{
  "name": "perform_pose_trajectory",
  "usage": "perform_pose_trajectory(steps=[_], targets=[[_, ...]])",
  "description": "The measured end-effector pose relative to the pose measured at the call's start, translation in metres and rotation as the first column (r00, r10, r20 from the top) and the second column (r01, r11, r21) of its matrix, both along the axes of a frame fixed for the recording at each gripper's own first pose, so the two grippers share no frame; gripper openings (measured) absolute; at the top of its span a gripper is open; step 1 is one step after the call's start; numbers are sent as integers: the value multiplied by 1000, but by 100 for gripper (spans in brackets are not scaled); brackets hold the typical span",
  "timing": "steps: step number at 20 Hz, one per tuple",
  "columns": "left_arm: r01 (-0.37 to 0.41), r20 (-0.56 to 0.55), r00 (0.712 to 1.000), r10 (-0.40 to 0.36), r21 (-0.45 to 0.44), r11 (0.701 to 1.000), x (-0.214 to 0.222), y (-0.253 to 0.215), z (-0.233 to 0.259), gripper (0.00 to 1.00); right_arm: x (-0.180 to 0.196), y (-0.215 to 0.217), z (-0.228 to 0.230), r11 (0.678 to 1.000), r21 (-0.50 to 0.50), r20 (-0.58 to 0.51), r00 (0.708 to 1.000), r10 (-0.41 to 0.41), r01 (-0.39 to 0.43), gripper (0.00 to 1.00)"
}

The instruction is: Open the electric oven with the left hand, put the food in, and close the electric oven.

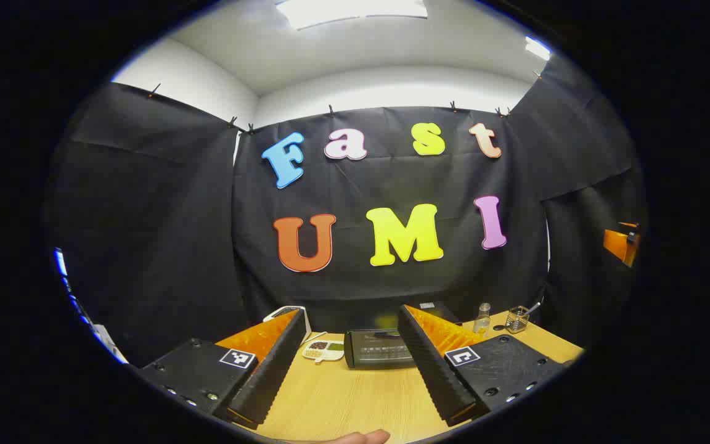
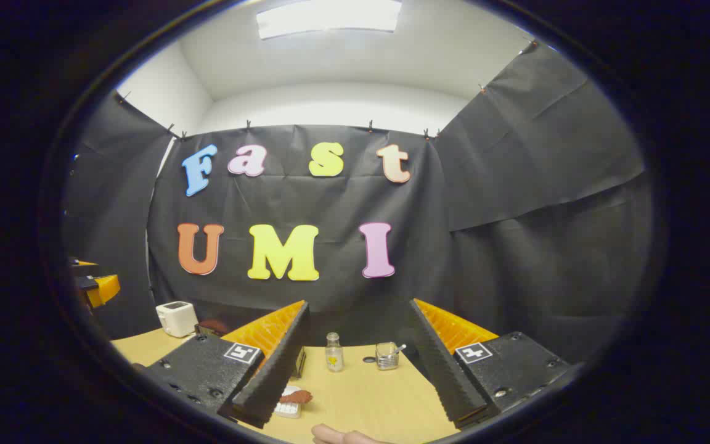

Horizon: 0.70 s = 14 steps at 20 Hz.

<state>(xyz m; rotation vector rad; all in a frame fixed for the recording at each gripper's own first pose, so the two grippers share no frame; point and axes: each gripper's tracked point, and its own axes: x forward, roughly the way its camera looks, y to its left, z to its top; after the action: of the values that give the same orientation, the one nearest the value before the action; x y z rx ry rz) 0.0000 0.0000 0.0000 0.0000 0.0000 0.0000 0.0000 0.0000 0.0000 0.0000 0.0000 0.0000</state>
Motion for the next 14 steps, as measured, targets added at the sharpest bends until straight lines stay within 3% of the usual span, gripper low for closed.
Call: perform_pose_trajectory(steps=[6, 14], targets=[[27, 19, 999, -26, -16, 1000, 3, -4, -2, 96, -7, 5, 6, 999, -46, 48, 999, 1, 1, 100], [76, 8, 997, -75, -45, 996, 21, -23, -17, 95, -2, 13, -4, 998, -5, 53, 996, 68, -68, 100]])
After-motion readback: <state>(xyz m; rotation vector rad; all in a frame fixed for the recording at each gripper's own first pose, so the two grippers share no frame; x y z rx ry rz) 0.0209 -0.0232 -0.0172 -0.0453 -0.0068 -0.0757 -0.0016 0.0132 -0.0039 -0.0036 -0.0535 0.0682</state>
